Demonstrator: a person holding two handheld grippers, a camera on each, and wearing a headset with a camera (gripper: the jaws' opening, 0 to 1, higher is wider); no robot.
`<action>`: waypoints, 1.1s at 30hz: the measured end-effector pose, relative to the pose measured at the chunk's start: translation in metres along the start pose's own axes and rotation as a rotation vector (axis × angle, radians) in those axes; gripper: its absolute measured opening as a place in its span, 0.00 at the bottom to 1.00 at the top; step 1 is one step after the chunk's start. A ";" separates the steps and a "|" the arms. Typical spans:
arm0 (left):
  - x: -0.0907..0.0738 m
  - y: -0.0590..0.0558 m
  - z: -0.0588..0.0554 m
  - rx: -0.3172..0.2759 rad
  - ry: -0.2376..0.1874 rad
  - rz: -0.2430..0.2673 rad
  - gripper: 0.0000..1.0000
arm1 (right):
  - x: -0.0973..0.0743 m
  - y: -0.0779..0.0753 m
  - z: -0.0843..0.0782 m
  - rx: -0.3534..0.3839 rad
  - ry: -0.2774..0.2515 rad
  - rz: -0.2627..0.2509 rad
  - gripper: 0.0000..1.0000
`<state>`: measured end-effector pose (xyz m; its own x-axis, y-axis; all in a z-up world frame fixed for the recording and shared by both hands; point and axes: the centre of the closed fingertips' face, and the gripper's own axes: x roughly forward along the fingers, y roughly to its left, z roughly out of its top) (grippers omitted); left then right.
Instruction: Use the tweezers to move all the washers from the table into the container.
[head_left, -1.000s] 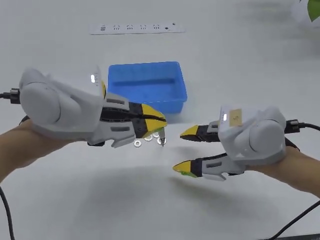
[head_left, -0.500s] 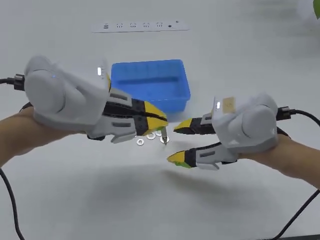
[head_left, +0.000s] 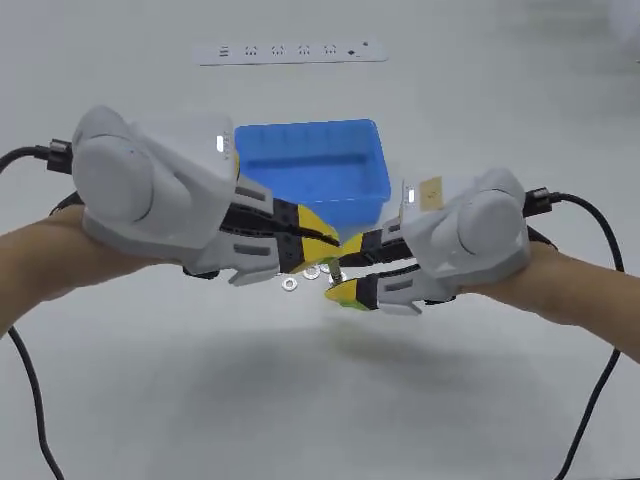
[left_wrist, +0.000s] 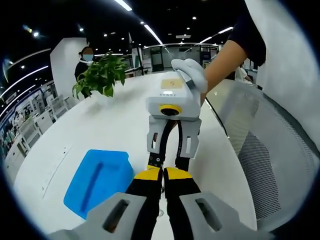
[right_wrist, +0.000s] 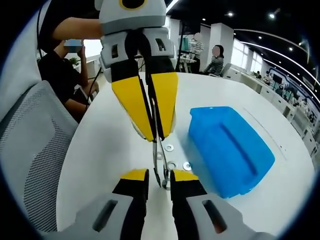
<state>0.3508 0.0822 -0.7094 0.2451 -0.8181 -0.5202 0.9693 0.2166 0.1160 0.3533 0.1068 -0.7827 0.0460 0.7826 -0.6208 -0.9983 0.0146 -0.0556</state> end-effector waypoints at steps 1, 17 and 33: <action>0.000 0.000 0.000 0.000 0.002 0.001 0.05 | 0.000 0.000 0.000 -0.005 0.001 -0.004 0.15; 0.007 -0.002 0.001 0.012 0.005 -0.002 0.05 | -0.001 -0.001 -0.003 -0.015 -0.008 0.027 0.09; -0.004 0.001 0.005 -0.053 -0.030 0.055 0.18 | -0.002 0.000 0.003 -0.016 -0.020 0.015 0.08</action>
<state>0.3514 0.0831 -0.7028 0.2989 -0.8197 -0.4886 0.9524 0.2885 0.0985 0.3535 0.1074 -0.7793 0.0297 0.7952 -0.6056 -0.9983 -0.0073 -0.0585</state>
